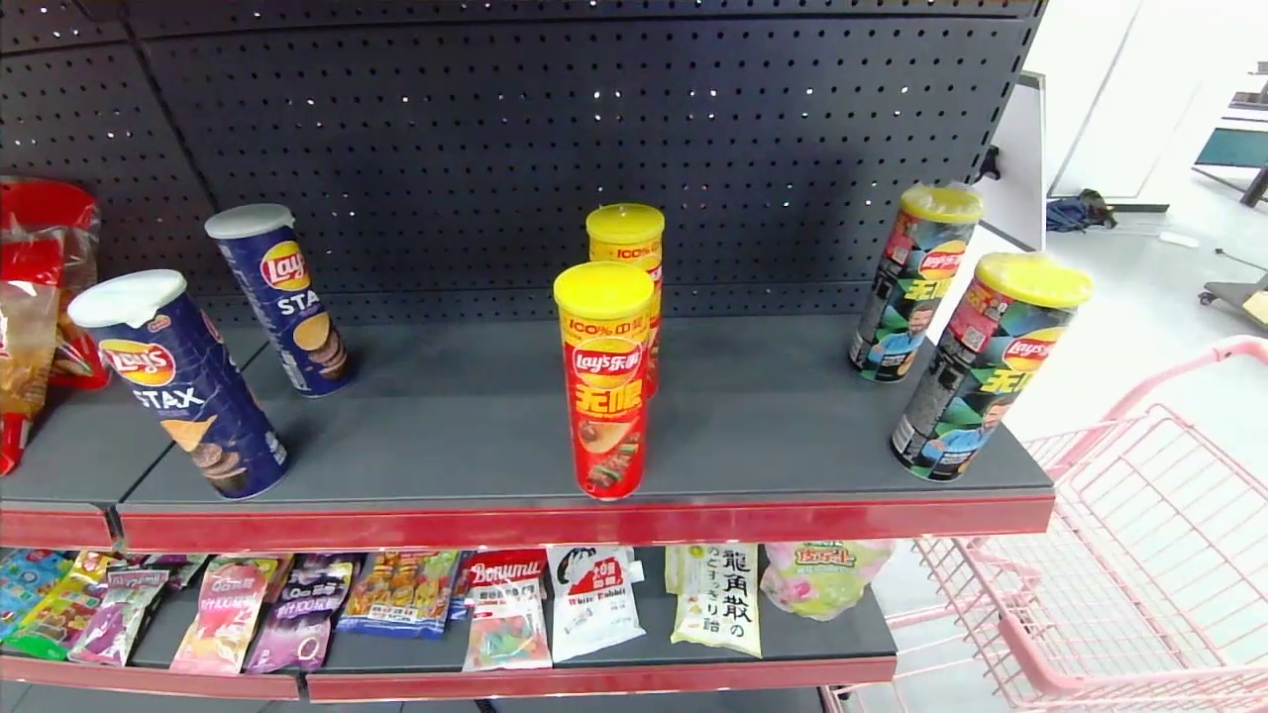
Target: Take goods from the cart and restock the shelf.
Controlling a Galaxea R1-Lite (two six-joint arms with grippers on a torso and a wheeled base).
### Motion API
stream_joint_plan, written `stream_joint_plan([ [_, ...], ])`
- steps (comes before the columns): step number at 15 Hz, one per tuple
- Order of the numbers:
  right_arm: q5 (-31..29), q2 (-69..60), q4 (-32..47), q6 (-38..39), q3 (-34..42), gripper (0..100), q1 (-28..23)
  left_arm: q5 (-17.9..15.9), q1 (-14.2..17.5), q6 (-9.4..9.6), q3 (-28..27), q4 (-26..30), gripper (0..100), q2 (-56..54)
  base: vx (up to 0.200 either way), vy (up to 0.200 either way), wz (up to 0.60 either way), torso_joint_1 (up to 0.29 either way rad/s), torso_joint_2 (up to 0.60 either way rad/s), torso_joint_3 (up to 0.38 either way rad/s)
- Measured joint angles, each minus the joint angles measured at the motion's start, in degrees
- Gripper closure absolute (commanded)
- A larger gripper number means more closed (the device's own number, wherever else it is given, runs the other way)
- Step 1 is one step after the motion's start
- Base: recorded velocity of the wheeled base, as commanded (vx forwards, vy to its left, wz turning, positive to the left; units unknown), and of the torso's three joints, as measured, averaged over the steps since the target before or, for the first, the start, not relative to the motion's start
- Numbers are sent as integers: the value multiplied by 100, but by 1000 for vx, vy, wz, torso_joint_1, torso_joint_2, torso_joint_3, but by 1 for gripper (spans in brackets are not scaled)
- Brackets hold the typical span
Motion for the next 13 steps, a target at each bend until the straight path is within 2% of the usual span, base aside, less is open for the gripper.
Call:
stream_joint_plan([
  [13, -41, 0, 9, -11, 0, 0, 11, -2, 10, -5, 0, -4, 0, 0, 0, 0, 0, 0, 0, 0],
])
